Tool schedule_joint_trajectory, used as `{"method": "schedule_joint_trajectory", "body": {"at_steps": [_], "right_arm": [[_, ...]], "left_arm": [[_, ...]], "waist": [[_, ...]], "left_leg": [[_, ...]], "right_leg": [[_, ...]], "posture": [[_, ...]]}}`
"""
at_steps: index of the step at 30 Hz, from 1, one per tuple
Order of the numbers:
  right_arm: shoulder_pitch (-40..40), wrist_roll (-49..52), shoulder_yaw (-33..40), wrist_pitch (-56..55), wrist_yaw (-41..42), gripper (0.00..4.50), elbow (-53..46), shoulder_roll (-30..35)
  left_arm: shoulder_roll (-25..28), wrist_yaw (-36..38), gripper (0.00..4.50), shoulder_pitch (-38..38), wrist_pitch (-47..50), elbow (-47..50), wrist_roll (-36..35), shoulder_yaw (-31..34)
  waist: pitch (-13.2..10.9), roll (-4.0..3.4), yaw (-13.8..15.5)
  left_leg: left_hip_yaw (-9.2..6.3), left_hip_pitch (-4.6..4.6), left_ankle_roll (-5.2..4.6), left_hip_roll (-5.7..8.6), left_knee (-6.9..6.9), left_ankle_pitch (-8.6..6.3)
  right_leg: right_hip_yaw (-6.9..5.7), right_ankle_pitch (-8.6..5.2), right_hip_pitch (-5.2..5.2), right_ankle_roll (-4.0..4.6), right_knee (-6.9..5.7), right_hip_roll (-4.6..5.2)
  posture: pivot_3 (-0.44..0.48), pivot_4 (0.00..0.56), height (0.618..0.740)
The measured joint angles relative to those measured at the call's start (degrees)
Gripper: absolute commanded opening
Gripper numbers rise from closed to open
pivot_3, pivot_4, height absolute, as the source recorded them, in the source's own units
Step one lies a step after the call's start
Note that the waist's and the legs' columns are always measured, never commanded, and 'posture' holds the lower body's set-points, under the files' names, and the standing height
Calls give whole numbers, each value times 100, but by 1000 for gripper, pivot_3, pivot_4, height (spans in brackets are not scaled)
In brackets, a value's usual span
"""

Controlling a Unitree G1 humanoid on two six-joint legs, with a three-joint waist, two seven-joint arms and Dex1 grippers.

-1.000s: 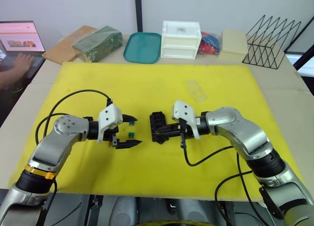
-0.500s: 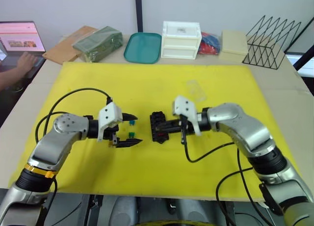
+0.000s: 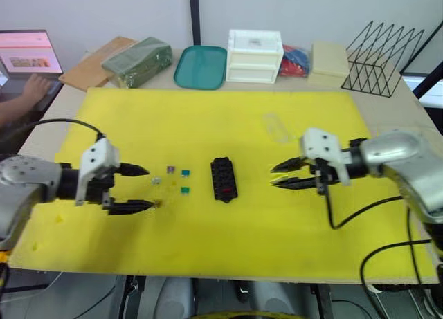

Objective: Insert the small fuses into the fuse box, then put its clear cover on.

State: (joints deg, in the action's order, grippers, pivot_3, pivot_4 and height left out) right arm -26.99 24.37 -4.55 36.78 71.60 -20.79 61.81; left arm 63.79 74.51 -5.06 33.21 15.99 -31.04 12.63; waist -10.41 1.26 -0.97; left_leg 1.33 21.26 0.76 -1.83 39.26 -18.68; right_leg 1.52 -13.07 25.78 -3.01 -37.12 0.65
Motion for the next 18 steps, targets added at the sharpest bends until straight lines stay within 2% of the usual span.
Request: {"method": "schedule_joint_trajectory", "body": {"at_steps": [4,5,12,18], "right_arm": [[568,-101,431,-318,210,4345,288,497],[737,-146,560,-400,241,4493,412,603],[1173,-405,1017,-852,254,4493,884,808],[1161,-429,1004,-933,175,4493,859,771]], "left_arm": [[202,296,4500,636,-226,-160,69,609],[257,377,4500,799,-318,-303,126,749],[366,649,4500,1124,-956,-1089,555,1113],[339,645,4500,932,-997,-1085,544,1022]], "waist": [[0,-1,11],[0,0,11],[-2,-3,3],[-2,-3,15]], "left_leg": [[5,3,0,0,0,0],[6,3,0,0,-1,0],[13,0,0,-1,-1,0],[13,2,0,-1,-1,0]], "right_leg": [[0,-1,2,1,2,1],[1,-2,3,1,3,1],[4,-5,5,7,1,1],[5,-3,6,3,0,1]], "posture": [[0,150,740],[0,150,740],[0,150,740],[0,150,740]]}}
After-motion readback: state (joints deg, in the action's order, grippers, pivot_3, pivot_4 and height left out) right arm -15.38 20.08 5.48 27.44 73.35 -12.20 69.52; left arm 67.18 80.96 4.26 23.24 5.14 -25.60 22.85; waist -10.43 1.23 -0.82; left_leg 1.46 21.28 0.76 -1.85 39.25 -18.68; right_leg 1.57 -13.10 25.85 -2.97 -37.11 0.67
